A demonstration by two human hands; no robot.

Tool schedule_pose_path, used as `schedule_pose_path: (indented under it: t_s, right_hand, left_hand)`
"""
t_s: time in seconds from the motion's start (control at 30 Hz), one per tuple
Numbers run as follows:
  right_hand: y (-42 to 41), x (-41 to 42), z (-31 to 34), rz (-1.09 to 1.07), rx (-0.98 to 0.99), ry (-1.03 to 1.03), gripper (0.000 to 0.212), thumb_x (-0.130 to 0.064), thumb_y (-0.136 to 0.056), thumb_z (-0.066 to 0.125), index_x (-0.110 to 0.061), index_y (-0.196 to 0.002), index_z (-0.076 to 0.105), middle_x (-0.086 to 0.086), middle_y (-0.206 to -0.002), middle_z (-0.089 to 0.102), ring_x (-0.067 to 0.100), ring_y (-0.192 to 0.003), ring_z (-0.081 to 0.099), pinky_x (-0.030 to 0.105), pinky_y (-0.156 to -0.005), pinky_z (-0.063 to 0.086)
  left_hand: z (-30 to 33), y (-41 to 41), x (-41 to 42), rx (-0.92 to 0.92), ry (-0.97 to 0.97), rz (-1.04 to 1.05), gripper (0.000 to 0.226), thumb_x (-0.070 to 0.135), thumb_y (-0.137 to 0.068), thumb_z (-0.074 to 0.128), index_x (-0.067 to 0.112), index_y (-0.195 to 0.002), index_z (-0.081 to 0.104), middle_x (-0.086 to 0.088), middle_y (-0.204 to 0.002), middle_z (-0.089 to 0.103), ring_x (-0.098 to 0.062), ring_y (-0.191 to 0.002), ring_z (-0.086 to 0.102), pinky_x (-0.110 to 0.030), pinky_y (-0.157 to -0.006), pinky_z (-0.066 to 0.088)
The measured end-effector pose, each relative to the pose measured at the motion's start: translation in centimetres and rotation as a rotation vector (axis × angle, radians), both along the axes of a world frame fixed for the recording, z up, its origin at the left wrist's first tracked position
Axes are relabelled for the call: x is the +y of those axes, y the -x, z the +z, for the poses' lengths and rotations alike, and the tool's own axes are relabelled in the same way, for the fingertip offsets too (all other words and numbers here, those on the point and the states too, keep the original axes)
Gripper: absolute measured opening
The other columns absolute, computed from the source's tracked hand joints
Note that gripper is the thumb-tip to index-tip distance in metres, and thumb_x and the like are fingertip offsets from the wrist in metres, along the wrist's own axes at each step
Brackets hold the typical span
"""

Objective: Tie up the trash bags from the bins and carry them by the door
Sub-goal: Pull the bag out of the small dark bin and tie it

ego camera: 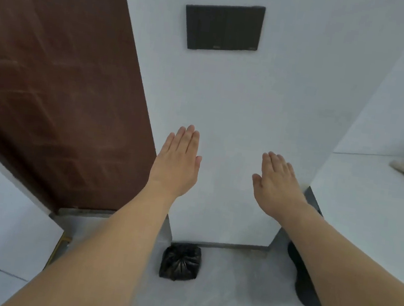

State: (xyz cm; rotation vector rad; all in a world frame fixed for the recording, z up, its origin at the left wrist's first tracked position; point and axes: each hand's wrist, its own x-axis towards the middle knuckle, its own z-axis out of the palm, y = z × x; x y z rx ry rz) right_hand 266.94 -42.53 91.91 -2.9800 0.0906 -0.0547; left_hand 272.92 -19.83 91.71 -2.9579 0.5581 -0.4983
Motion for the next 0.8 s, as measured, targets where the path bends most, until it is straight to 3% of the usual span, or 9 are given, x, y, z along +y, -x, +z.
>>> schedule_pose_path:
  t_s: [0.4,0.57,0.8]
  right_hand:
    - [16.2,-17.1,-0.2,-0.427,-0.028,-0.029,0.06,-0.029,-0.102,0.026,-0.002,-0.151,0.006,0.013,-0.161,0.006,0.027,-0.148,0.003,0.041,-0.12,0.003]
    - [26.4,-24.2,-0.9,-0.663,-0.029,-0.054,0.06,-0.028,-0.101,0.029,-0.001,-0.151,0.009,0.015,-0.16,0.009,0.028,-0.148,0.005,0.043,-0.12,0.005]
    - [42.4,-29.4,-2.4,-1.041,-0.082,-0.067,0.056,-0.025,-0.099,0.033,-0.001,-0.148,0.021,0.016,-0.156,0.021,0.028,-0.145,0.015,0.043,-0.12,0.009]
  left_hand:
    - [0.9,7.2,-21.1,0.073,0.113,-0.418,0.059,0.034,-0.102,0.019,0.006,-0.153,0.006,-0.01,-0.162,0.003,-0.024,-0.149,0.0,-0.038,-0.121,-0.001]
    - [0.3,14.0,-31.2,0.117,0.129,-0.619,0.059,0.034,-0.102,0.019,0.007,-0.153,0.004,-0.009,-0.162,0.001,-0.023,-0.149,-0.002,-0.036,-0.118,-0.006]
    - [-0.6,26.1,-44.9,0.19,0.106,-1.004,0.059,0.032,-0.102,0.022,0.006,-0.152,0.006,-0.01,-0.162,0.002,-0.024,-0.149,-0.001,-0.037,-0.12,-0.002]
